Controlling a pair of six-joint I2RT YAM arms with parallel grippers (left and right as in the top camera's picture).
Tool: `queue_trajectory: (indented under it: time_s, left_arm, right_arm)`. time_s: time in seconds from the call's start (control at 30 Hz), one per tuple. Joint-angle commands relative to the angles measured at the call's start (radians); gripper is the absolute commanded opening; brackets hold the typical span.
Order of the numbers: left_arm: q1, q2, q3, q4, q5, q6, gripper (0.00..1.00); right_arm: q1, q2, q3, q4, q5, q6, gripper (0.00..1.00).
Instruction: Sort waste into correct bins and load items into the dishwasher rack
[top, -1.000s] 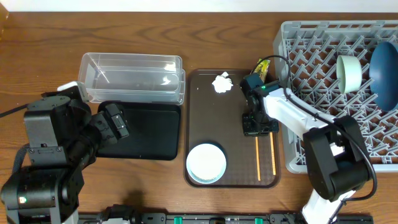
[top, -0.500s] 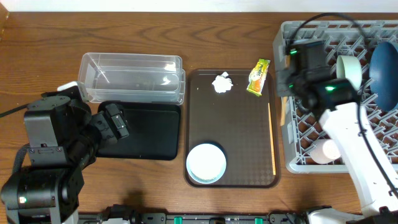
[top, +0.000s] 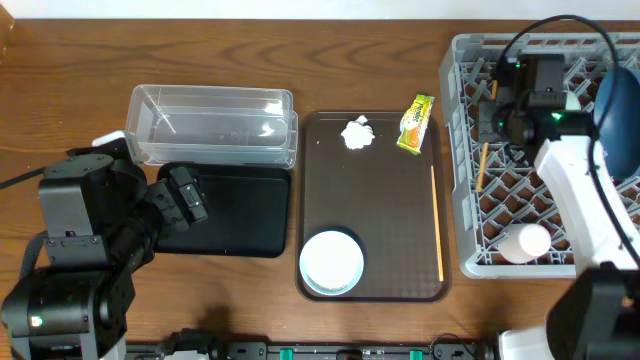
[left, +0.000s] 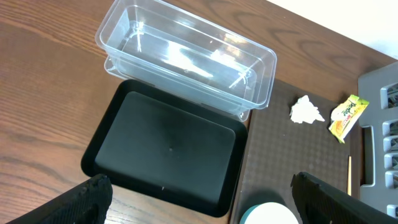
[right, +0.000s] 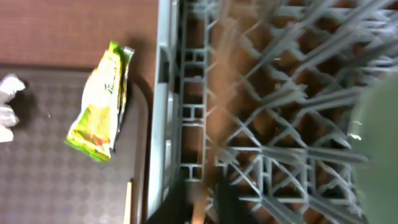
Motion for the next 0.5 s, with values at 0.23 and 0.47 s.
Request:
queue_trajectory:
  time_s: [0.23,0.47]
  left_arm:
    - [0.004,-0.003,0.008,-0.003,-0.011,-0.001,0.94]
    - [0.004,-0.003,0.008,-0.003,-0.011,-0.001,0.94]
  right_arm:
    - [0.113,-0.123,0.018,-0.151,-0.147,0.099,0.43]
    - [0.37,-0.143,-0.011,-0.354,-0.016,0.235,0.45]
